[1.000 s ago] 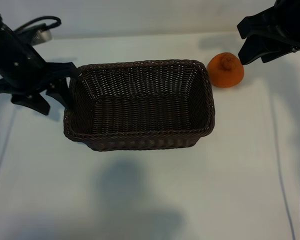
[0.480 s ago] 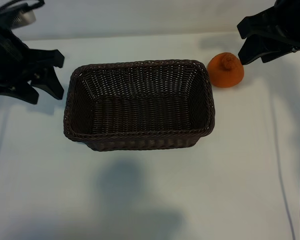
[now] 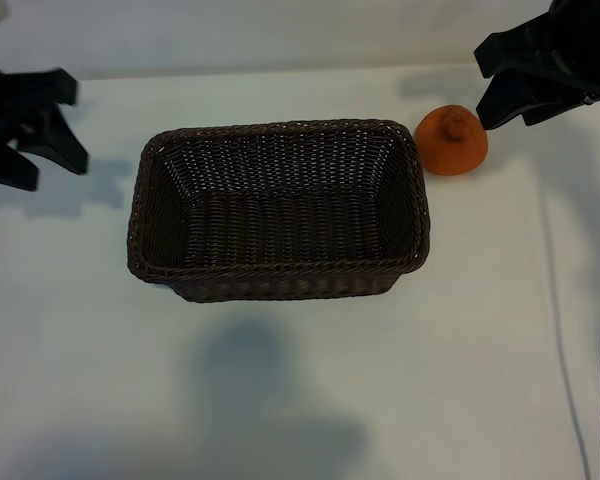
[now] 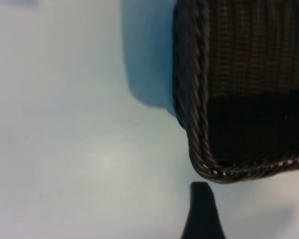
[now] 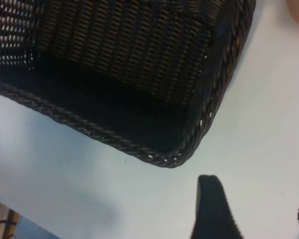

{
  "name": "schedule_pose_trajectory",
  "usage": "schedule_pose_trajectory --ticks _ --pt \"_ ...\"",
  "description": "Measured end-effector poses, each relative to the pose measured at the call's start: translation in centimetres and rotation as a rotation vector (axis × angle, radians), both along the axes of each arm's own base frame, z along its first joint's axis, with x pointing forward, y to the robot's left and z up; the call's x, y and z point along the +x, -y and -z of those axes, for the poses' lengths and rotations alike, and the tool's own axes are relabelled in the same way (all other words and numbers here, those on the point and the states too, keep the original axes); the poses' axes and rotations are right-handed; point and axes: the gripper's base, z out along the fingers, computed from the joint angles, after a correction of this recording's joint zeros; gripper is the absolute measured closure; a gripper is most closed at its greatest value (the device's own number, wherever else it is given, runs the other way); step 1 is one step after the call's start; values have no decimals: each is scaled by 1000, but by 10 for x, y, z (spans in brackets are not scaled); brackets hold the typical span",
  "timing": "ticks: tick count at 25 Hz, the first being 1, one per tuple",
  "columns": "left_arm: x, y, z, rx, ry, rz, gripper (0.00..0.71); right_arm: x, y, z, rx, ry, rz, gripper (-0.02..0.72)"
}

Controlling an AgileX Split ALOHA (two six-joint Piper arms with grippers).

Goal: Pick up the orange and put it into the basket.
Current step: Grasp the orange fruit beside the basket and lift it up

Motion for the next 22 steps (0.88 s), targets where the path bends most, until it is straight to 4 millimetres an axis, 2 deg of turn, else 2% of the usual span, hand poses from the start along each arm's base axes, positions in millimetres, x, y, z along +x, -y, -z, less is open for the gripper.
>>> schedule_pose_trajectory --ticks 6,15,17,22 --pt "-9 0 -14 -46 60 15 169 0 0 0 0 0 0 286" --pt "-11 3 -18 -85 78 31 169 0 0 0 0 0 0 286" --pt "-13 5 -14 -112 62 31 169 0 0 0 0 0 0 286" --pt "-24 9 14 -155 -23 75 169 0 0 0 0 0 0 286"
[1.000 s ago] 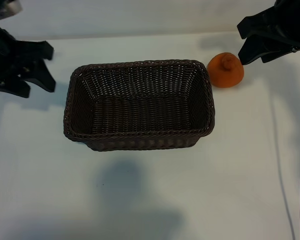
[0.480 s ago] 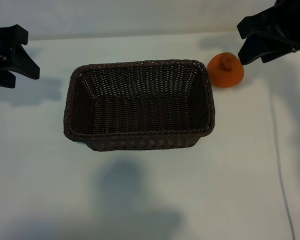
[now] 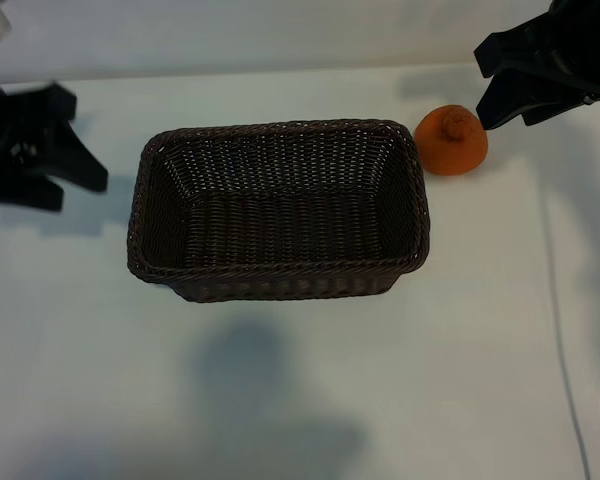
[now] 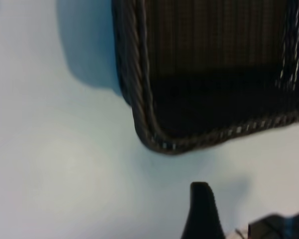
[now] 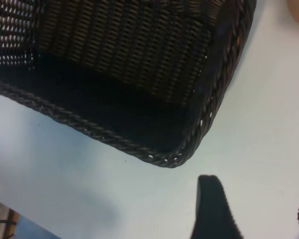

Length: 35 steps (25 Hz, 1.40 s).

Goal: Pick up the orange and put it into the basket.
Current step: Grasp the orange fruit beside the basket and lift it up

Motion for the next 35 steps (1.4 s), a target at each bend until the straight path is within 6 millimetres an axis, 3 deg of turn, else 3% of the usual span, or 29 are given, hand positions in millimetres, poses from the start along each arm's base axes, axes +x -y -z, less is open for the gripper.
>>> schedule_pose_trajectory --ticks 5,23,35 --pt "-6 5 12 -58 -25 39 169 0 0 0 1 -1 3 286" --pt "-6 8 11 -94 -13 49 169 0 -2 -1 23 -4 3 286" --pt "-28 9 -20 -88 109 54 169 1 -2 -1 25 10 8 286"
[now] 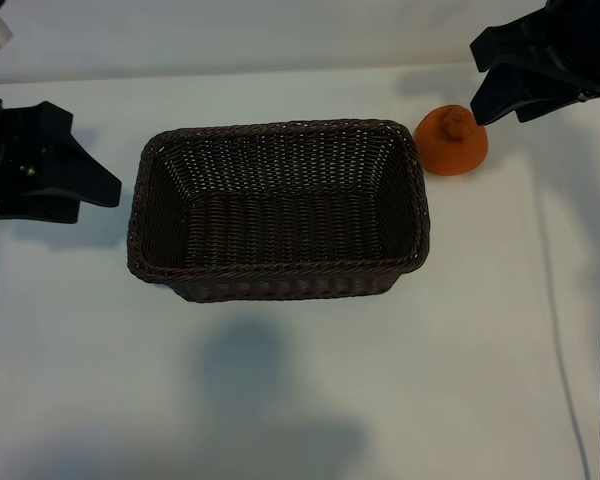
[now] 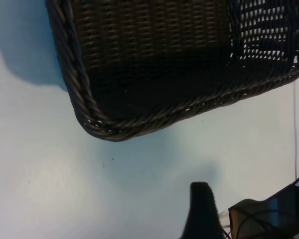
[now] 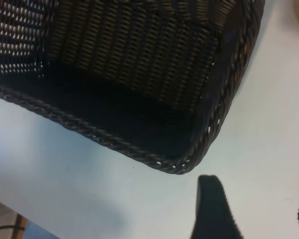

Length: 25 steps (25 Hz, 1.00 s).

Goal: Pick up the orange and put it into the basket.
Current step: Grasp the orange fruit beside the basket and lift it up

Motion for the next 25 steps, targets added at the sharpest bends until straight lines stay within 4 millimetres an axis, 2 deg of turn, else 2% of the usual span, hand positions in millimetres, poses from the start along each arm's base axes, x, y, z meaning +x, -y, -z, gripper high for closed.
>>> schedule_pose_trajectory --ticks 9,17,25 --pt "-4 -1 -4 14 19 3 168 0 0 0 0 -1 0 286" --pt "6 -5 12 64 -37 12 168 0 0 0 0 -1 0 286" --pt "7 -5 14 63 -47 10 168 0 0 0 0 -1 0 286"
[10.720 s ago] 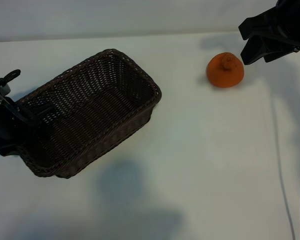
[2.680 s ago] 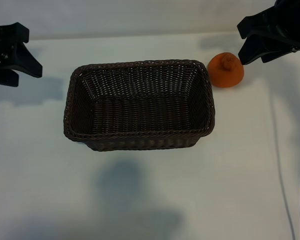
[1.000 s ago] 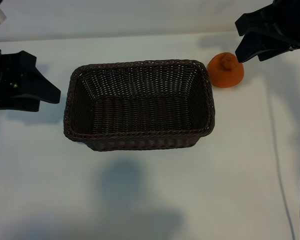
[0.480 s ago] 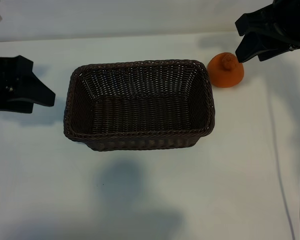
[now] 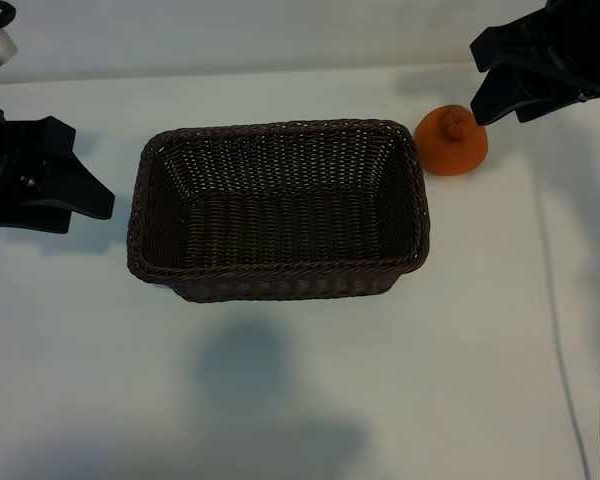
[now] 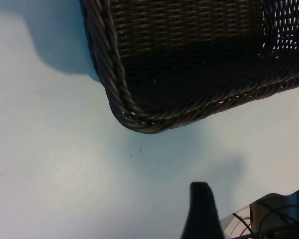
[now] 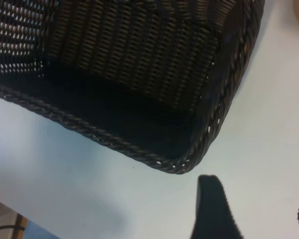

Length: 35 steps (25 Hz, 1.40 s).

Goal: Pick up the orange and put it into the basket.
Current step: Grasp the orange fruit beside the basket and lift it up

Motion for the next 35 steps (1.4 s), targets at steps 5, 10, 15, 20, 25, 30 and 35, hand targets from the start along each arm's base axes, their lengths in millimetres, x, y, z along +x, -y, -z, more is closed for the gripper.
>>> schedule_pose_trajectory --ticks 5,10,15,20,25,30,35 --pt "1 0 0 -5 10 -6 168 0 0 0 0 0 0 286" --pt "4 1 -1 -15 26 -21 168 0 0 0 0 1 0 286" --pt "4 1 -1 -16 29 -23 168 0 0 0 1 5 2 286" --pt "4 1 -1 -16 29 -23 168 1 0 0 1 8 3 292" --pt "4 1 -1 -15 30 -23 168 3 1 -1 -18 46 -13 299" --pt "5 1 -1 -12 42 -28 168 7 2 0 -47 89 -45 225" --pt "6 0 -1 -8 58 -11 168 11 4 5 -84 94 -50 111"
